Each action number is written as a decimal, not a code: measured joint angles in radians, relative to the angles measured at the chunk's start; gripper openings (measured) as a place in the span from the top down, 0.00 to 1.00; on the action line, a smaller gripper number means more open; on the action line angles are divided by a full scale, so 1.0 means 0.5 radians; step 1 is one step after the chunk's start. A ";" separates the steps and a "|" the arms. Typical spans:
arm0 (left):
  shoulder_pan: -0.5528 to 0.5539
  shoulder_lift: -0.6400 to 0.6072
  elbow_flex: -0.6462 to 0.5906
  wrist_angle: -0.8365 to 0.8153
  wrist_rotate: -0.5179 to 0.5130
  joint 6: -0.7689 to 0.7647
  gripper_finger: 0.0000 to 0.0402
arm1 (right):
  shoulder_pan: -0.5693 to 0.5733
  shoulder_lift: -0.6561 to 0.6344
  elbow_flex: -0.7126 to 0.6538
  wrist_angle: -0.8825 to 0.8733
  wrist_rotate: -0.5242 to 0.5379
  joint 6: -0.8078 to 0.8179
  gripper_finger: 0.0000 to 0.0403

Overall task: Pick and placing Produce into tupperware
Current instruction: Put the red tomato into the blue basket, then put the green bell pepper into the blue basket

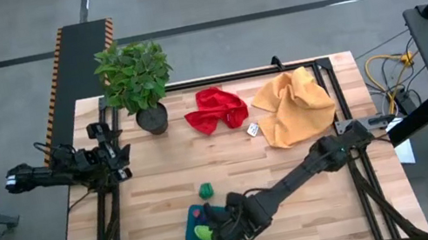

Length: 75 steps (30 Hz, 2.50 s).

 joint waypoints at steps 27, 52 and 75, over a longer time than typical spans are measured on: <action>0.000 0.000 0.000 -0.006 0.000 0.000 0.50 | 0.075 -0.196 -0.005 0.020 1.073 -0.150 0.19; -0.001 0.011 0.000 -0.061 0.000 -0.048 0.50 | 0.123 -1.484 -1.499 1.494 0.388 -1.538 0.98; -0.001 0.040 0.000 -0.288 0.000 -0.250 0.50 | -0.235 -2.915 -3.710 3.261 0.293 -1.655 0.98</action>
